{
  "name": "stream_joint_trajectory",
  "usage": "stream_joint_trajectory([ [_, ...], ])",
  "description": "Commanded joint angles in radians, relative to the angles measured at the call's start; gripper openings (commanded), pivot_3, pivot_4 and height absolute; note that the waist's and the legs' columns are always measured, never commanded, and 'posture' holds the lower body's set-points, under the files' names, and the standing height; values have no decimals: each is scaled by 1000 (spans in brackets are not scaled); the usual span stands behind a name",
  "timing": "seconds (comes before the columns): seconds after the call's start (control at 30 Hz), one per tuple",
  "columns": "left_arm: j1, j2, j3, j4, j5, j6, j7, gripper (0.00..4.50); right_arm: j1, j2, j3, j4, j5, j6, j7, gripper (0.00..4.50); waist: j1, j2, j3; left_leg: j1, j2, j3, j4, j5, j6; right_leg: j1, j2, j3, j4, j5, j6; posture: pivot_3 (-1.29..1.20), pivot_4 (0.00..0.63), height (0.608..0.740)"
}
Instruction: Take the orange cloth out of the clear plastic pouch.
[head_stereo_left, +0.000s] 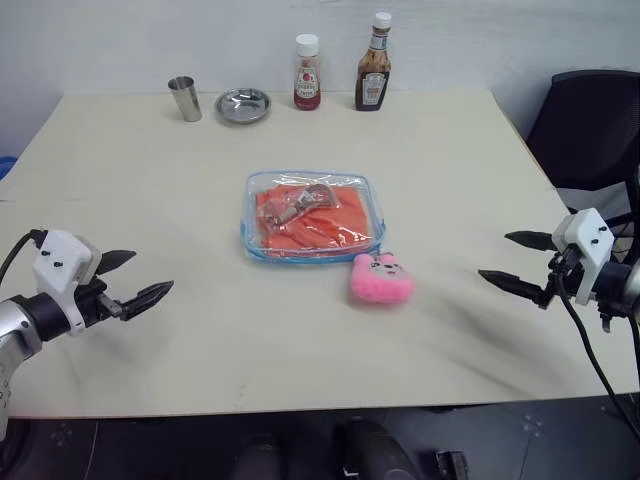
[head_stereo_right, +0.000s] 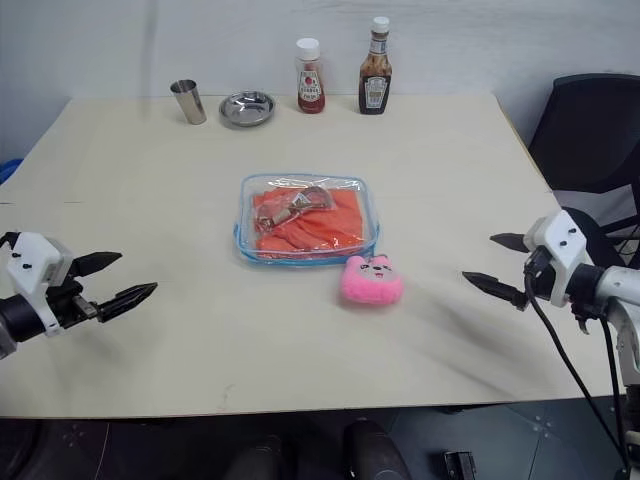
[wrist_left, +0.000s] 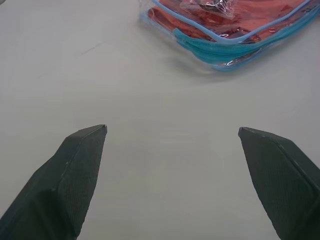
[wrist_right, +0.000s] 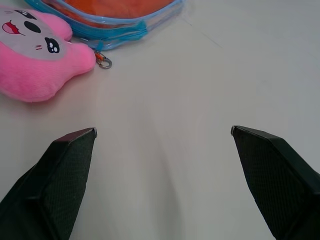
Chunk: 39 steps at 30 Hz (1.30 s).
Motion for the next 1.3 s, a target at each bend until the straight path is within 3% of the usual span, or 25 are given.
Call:
stream_joint_trajectory([
  [0.03, 3, -14, -6, -43, 0, -6, 19, 4475, -9, -9, -19, -37, 18, 17, -10, 4500, 1, 0, 0, 0, 0, 0, 0, 0, 0, 0, 0, 0, 0, 0, 0, 0, 150, 740],
  [0.53, -72, -8, -62, -31, -7, -42, -31, 4475, 34, -5, -41, -127, 76, 90, -10, 4500, 2, 0, 0, 0, 0, 0, 1, 0, 0, 0, 0, 0, 1, 0, 0, 0, 150, 740],
  [0.73, -318, -11, -250, 21, 30, -14, -24, 4475, 46, 5, -24, -267, 116, 152, -42, 4500, 10, 0, 0, 0, -1, -1, 2, 1, 0, 0, 0, 0, 2, 0, 0, 0, 150, 740],
  [0.97, -762, -159, -588, 369, 245, -140, -35, 4475, 20, 55, 42, -475, 169, 240, -122, 4500, 29, -1, 0, -2, -2, 0, 4, 1, 0, -1, 0, 0, 3, 0, 0, 0, 150, 740],
  [1.3, -1076, -389, -753, 939, 467, -417, -14, 4475, 36, 88, 48, -578, 187, 268, -202, 4500, 31, -2, 1, -26, -2, -1, 24, 0, 2, -24, -1, -1, 17, 0, 1, 0, 150, 740],
])
